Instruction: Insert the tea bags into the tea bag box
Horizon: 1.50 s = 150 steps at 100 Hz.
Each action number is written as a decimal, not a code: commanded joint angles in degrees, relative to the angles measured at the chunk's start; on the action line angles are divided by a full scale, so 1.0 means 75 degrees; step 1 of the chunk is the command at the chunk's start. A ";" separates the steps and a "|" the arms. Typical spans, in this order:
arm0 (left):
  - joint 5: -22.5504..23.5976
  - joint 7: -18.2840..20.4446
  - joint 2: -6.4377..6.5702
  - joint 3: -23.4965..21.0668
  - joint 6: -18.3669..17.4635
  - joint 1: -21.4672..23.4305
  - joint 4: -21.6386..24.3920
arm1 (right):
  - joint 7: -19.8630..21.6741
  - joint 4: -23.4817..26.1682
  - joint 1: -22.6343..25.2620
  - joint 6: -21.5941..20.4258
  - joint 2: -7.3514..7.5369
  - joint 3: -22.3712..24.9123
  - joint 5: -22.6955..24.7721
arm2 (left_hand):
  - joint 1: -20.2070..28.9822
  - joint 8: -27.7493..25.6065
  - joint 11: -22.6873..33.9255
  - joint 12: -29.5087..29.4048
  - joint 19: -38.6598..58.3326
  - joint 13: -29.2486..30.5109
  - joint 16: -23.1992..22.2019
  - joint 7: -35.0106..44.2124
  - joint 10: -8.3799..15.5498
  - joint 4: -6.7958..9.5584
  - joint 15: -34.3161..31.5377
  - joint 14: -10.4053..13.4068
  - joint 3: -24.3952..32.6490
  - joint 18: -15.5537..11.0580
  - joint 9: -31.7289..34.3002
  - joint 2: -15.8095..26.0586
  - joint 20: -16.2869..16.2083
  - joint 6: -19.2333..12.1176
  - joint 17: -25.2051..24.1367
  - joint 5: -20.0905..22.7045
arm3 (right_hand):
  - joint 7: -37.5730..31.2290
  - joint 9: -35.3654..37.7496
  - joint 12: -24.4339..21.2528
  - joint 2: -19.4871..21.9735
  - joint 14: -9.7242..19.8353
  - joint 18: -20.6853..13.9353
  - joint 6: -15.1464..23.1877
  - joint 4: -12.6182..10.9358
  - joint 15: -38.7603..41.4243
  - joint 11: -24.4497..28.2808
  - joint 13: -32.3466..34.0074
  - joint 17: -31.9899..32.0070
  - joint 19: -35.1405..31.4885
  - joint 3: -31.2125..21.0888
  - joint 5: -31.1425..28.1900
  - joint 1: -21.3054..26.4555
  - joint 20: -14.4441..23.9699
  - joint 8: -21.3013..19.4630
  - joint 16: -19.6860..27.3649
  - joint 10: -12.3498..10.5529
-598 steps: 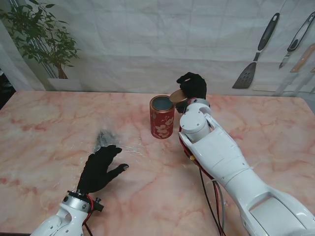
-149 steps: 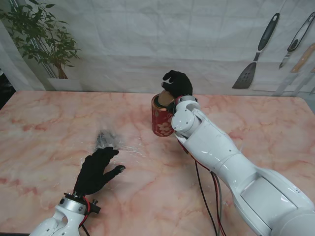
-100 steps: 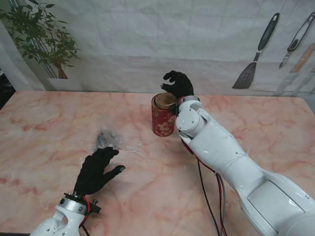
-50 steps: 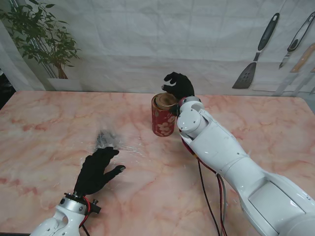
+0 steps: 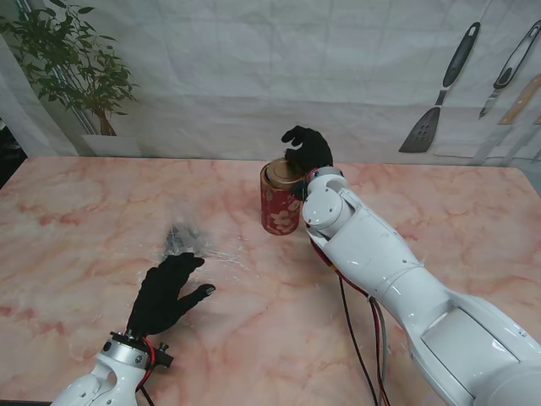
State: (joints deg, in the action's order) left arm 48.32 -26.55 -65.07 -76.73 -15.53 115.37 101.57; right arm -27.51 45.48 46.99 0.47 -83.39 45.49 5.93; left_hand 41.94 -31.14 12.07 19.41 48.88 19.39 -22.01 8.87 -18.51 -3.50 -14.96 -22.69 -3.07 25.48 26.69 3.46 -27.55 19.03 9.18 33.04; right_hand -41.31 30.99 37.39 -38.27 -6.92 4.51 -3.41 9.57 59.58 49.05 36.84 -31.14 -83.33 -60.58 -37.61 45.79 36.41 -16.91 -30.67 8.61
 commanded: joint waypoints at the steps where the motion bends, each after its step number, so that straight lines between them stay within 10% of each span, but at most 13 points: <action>1: -0.0030 0.0076 -0.0013 -0.0003 -0.0020 -0.0004 0.0019 | 0.0035 -0.0079 -0.0071 -0.0067 -0.0072 -0.0049 0.0072 | 0.0089 -0.0056 0.0031 0.0144 0.0051 0.0031 -0.0079 0.0050 0.0236 0.0086 -0.0005 0.0216 0.0068 -0.0200 0.0076 0.0001 -0.0006 -0.0024 -0.0091 0.0196 | -0.0053 -0.0003 -0.0013 -0.0201 -0.0046 -0.0695 0.0048 0.0476 0.0065 0.0187 0.0163 -0.0295 0.0191 -0.0261 -0.0082 0.0468 -0.0129 -0.0164 0.0177 -0.0152; 66: -0.0075 0.0087 -0.0020 -0.0021 -0.0024 0.0025 0.0028 | -0.0596 -0.0716 -0.0361 -0.0304 -0.0542 -0.0240 -0.0075 | 0.0086 -0.0056 0.0033 0.0146 0.0072 0.0035 -0.0083 0.0051 0.0232 0.0084 -0.0016 0.0220 0.0066 -0.0221 0.0082 0.0015 -0.0015 -0.0025 -0.0077 0.0203 | -0.0557 0.0718 -0.0041 -0.0456 -0.0306 -0.0841 0.0224 0.0893 0.0486 0.0194 0.0856 -0.1185 -0.0175 -0.0563 -0.0567 0.1089 -0.0689 0.0239 0.0582 -0.0103; 150: -0.0077 0.0090 -0.0021 -0.0035 -0.0027 0.0040 0.0042 | -0.0294 -0.0518 -0.0303 -0.0056 -0.0370 -0.0240 0.0027 | 0.0088 -0.0061 0.0032 0.0148 0.0060 0.0045 -0.0084 0.0055 0.0229 0.0086 -0.0017 0.0210 0.0067 -0.0205 0.0088 0.0003 -0.0010 -0.0022 -0.0091 0.0208 | -0.0509 0.0436 -0.0012 -0.0201 -0.0297 -0.0684 0.0115 0.0706 0.0340 0.0129 0.0547 -0.0783 -0.0081 -0.0411 -0.0376 0.0871 -0.0287 0.0417 0.0448 -0.0078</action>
State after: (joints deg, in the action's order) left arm 47.87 -26.64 -65.13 -76.92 -15.61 115.46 101.55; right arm -30.58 41.16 44.56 -0.15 -86.49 43.42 5.86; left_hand 41.94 -31.15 12.09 19.42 48.88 19.39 -22.01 8.87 -18.51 -3.50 -14.96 -22.69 -3.07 25.38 26.78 3.46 -27.55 19.03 9.17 33.04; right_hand -45.21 35.74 37.39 -39.76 -6.83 3.88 -3.14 14.87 61.57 49.72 41.50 -37.25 -83.67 -63.16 -41.04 50.81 33.35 -14.22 -26.85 8.60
